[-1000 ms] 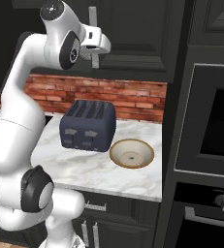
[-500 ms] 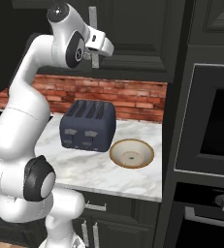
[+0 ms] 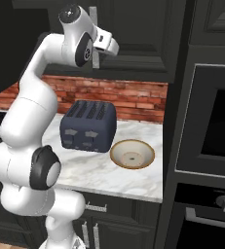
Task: Open the cabinet and setup a tea strainer by placing it in the bowl upright.
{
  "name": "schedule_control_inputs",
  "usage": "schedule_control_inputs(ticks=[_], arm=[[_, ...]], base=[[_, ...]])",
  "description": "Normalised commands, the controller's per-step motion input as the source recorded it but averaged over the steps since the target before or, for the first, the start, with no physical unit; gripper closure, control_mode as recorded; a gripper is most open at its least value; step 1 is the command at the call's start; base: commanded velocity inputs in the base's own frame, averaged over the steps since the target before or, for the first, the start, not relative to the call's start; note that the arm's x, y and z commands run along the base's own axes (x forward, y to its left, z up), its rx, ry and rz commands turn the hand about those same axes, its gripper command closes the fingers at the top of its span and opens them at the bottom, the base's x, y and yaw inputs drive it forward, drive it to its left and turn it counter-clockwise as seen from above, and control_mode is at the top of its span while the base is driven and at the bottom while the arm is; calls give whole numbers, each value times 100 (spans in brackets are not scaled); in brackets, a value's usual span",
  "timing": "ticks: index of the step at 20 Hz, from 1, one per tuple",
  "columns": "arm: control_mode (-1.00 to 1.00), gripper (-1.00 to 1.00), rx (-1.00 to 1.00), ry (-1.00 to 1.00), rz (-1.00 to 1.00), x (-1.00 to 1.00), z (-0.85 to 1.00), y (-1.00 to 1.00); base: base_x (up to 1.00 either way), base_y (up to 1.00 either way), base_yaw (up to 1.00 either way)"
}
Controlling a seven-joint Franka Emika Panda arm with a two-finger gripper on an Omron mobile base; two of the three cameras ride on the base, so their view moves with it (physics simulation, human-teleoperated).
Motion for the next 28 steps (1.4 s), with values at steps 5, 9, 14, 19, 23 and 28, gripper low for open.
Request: schedule_control_inputs(ticks=[5,9,14,19,23,28], arm=[[-100,-100,0,0,0,46,0,0],[-100,-100,0,-4,1,41,0,0],[-100,100,0,-3,2,33,0,0],[-100,100,0,-3,1,28,0,0],[-100,100,0,-3,2,12,0,0],[-100,100,0,-7,1,-2,6,0]], base=[[0,0,0],[0,0,0],[0,0,0],[0,0,0],[0,0,0],[0,0,0]])
